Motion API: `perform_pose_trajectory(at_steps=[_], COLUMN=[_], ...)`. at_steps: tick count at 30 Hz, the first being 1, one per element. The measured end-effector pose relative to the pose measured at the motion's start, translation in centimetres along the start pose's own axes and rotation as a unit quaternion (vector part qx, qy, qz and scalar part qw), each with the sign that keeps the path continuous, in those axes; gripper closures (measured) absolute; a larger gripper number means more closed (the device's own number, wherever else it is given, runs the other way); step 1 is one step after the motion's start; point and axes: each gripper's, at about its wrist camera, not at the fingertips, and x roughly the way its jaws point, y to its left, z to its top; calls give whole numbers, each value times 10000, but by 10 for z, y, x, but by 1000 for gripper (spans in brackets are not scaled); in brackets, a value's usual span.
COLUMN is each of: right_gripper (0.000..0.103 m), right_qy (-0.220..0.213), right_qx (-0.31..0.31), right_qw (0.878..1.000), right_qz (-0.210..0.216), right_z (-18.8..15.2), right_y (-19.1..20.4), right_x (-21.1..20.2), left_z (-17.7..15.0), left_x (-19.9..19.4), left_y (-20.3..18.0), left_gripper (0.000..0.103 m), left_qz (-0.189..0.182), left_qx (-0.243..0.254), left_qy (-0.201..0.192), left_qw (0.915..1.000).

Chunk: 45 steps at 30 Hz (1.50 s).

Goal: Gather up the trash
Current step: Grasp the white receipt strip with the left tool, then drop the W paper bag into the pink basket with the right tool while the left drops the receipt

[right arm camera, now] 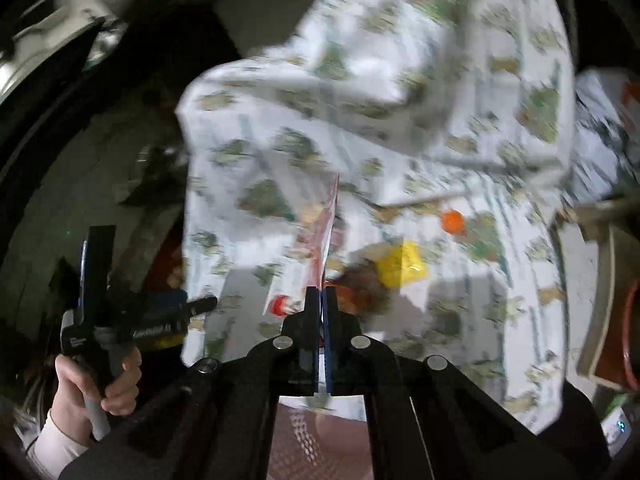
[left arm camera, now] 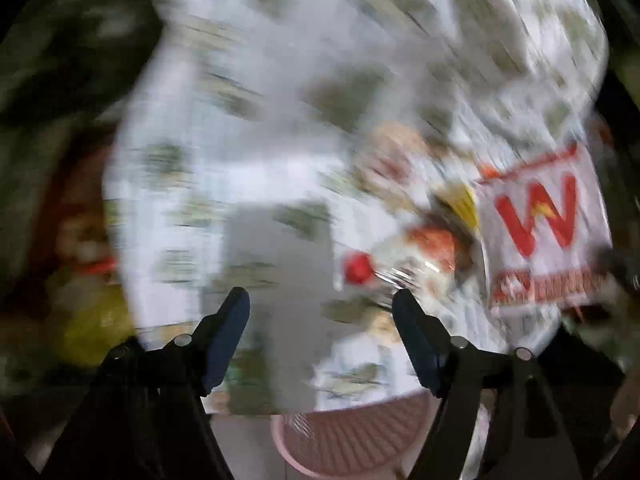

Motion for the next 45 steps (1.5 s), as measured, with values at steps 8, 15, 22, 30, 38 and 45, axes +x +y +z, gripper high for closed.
perform_pose_trajectory(at_steps=[8,15,22,30,38,45], right_gripper=[101,101,101,101,101,101], right_qy=[-487,-582,-644,-617,-616,-819], right_qx=[108,211,245,203,216,54], right_qw=[9972,9953,9947,9951,9951,9949], right_qz=[-558,-746,-769,-750,-742,-578], right_z=[12,19,26,22,19,12], right_y=[-30,-47,-55,-47,-45,-22], right_x=[-14,-26,-33,-31,-30,-48], left_z=[18,33,38,32,25,-4], left_x=[47,95,85,48,10,-49], left_y=[-79,-100,-101,-77,-61,-56], left_gripper=[18,20,71,99,99,99], left_qz=[-314,-77,-212,-460,-534,-64], left_qx=[1213,1302,1369,895,571,730], left_qy=[609,1027,739,216,-304,-849], left_qw=[9903,9861,9876,9947,9965,9937])
